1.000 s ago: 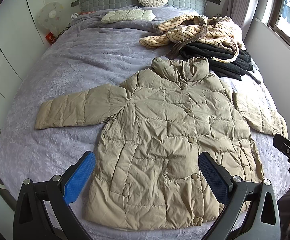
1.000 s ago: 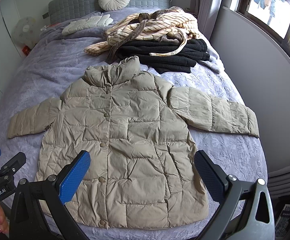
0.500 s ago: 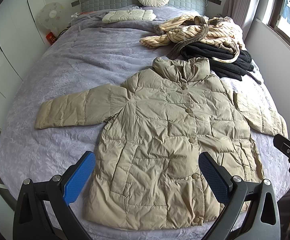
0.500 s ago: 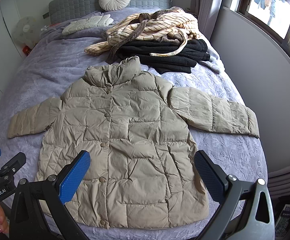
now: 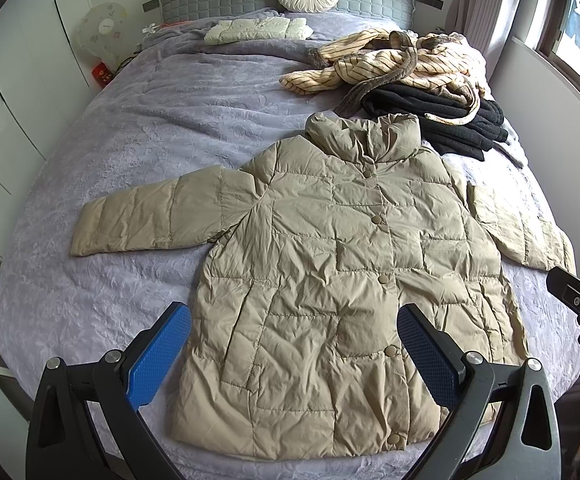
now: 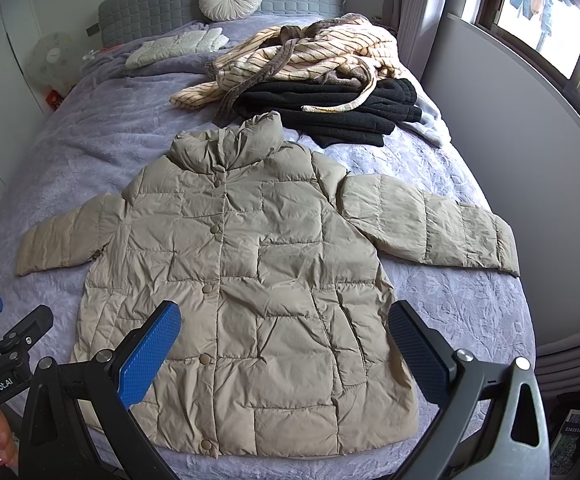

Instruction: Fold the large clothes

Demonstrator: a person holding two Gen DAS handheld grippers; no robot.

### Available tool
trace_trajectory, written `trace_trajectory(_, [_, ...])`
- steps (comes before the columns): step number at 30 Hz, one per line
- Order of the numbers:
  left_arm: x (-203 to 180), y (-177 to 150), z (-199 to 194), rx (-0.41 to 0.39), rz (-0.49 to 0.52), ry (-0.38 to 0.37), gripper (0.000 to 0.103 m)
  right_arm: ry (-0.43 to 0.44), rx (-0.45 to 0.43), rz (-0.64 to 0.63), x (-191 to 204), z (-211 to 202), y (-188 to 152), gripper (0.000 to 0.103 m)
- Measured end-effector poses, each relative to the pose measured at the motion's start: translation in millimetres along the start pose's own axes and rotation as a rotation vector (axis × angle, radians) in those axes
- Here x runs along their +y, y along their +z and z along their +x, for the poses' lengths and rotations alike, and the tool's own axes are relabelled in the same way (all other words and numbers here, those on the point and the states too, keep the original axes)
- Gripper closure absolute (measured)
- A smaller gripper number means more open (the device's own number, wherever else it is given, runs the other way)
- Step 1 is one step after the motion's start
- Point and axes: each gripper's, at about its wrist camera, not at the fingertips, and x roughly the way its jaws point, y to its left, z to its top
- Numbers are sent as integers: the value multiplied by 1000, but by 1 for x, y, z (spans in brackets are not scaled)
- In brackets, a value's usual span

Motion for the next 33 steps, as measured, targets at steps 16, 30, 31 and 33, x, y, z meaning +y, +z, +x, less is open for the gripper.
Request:
trace_trajectory(16, [0, 0, 0, 2, -1, -1, 0, 0, 7, 0, 2, 2, 0, 0])
trace_trajectory(30, [31, -6, 20, 54, -70, -31, 0, 134, 112, 18, 20, 22, -7, 0])
trace_trajectory(31, [38, -7, 27, 68, -82, -34, 0, 150, 122, 13, 25, 25, -8, 0])
trace_trajectory(33, [55, -8, 41, 87, -109, -26, 0, 163, 141, 4, 39, 35, -4, 0])
